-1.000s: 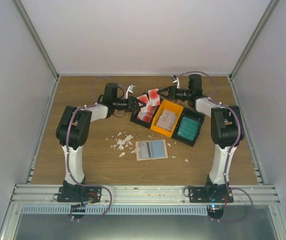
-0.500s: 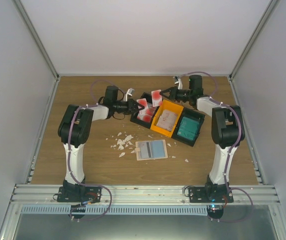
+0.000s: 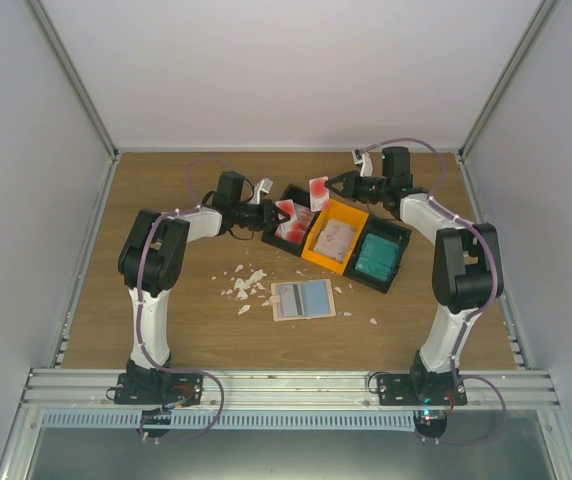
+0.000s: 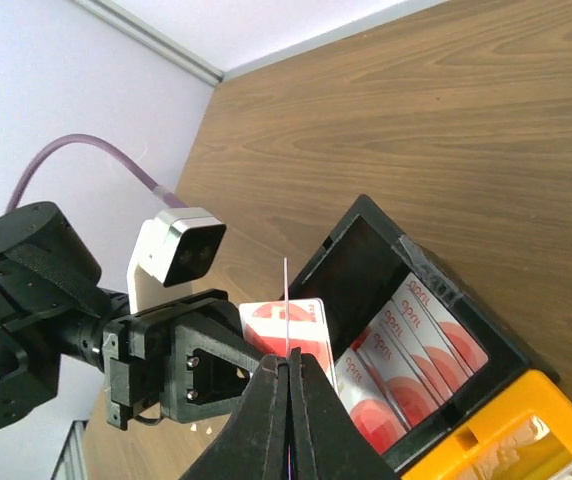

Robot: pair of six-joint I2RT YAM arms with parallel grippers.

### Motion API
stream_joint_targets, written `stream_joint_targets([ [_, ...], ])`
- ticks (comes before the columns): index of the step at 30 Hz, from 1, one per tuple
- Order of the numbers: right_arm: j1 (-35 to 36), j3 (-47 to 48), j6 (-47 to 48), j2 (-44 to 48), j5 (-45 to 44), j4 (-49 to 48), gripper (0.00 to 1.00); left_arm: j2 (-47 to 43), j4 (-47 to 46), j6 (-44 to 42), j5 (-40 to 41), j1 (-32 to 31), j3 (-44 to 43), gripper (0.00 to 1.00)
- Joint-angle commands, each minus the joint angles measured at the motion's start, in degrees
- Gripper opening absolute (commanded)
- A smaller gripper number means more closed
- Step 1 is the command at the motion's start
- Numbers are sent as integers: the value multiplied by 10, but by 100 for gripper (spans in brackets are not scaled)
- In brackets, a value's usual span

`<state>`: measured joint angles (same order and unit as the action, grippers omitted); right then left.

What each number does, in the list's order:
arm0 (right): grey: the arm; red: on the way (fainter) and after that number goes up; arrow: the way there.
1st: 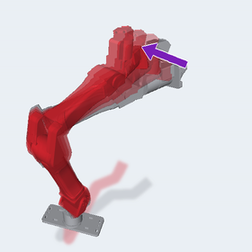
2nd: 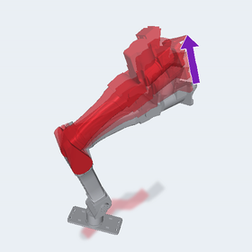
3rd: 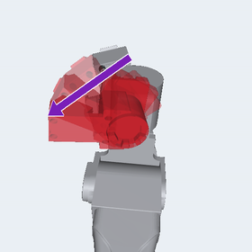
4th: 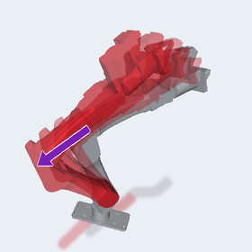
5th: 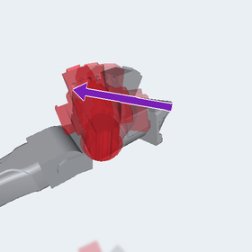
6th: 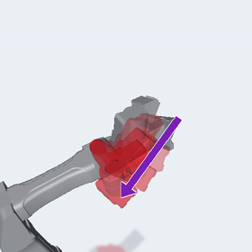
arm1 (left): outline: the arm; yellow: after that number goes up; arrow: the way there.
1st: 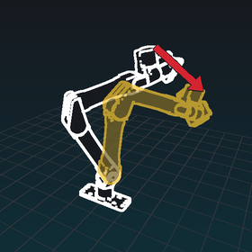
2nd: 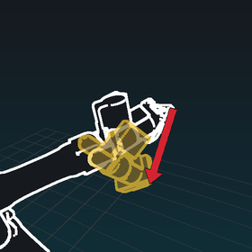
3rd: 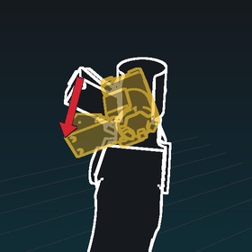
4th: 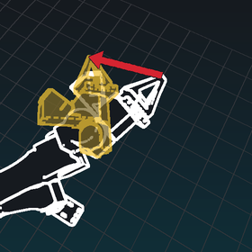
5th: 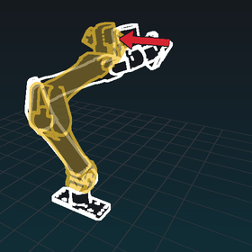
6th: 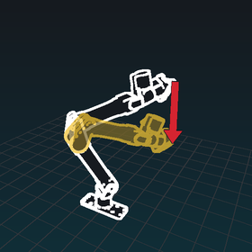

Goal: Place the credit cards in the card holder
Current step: Place the credit card in the storage box.

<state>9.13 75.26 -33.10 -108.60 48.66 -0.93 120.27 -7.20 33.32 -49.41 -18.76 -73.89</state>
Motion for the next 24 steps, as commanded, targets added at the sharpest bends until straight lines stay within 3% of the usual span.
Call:
stream_joint_targets([
  [1, 15, 3, 18, 32, -75, 77, 1, -27, 35, -16, 40, -12, -24, 6],
  [7, 40, 16, 30, 43, -139, 121, 1, -35, 67, -18, 75, -19, -43, 9],
  [15, 52, 5, 42, 66, -140, 125, 1, -56, 135, -46, 126, -36, -66, 42],
  [24, 52, -52, 59, 153, -105, 121, 1, -169, 170, -55, 208, -57, -5, 63],
])
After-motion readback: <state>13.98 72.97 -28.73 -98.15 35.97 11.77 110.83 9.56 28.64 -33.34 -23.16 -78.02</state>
